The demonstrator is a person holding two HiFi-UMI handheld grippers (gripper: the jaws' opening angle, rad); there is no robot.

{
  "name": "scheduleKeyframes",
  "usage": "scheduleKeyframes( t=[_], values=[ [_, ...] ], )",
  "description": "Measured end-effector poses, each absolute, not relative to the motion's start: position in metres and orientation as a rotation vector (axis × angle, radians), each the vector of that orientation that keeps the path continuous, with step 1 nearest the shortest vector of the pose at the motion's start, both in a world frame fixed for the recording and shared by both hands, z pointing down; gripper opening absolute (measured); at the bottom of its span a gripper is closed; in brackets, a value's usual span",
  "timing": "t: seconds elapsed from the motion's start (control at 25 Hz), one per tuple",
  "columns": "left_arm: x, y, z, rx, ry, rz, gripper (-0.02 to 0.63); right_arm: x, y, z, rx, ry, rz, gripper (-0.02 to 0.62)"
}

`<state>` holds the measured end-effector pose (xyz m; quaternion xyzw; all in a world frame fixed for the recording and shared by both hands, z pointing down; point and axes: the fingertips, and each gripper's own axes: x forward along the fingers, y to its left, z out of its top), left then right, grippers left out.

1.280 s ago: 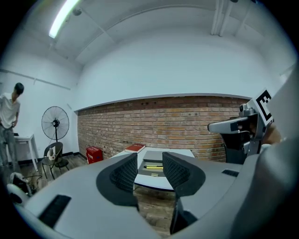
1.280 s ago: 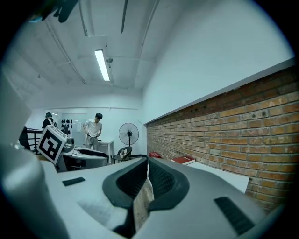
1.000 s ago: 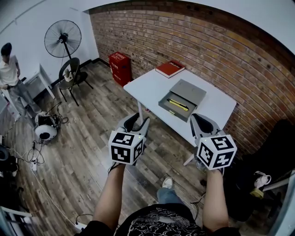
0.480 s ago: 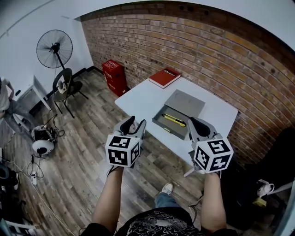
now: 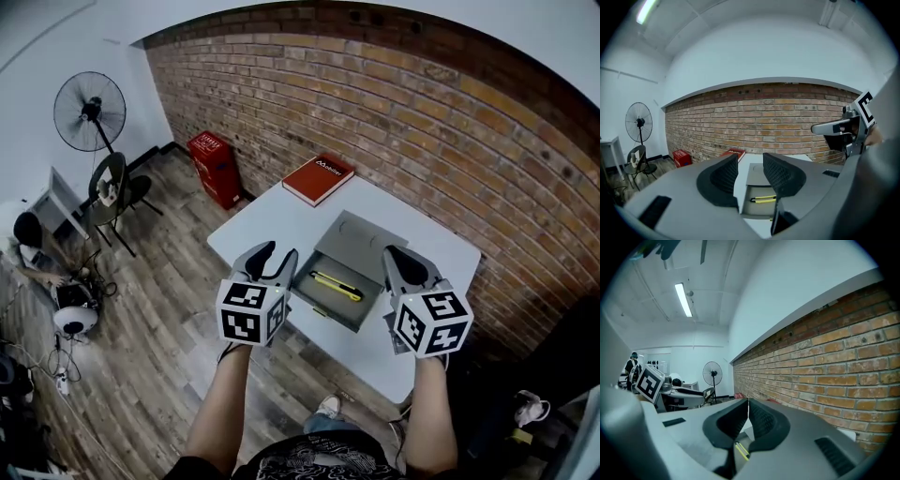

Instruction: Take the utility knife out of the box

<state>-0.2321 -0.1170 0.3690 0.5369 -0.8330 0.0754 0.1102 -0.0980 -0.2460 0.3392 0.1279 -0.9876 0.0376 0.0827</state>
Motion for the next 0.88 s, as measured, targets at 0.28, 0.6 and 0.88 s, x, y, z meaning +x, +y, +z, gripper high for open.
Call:
scheduleKeyframes(
  t=[0.28,0.6,0.88],
  values=[
    [-0.251,-0.175,0.368,1.623,-2.407,0.236,0.169,-0.117,-0.295,0.345,0.415,-2.934,0.15,0.021],
    [-0.255,-0.21,0.368,1.694,-2.361,0.275,0.169,-0.116,-0.318,0.349,0.481,-2.925,0.172,0.021],
    [-0.265,-0.236,0.367,1.825,-2.285,0.272,0.169,-0.115,-0.328,0.346,0.632,-2.9,0.16,0.021]
  ],
)
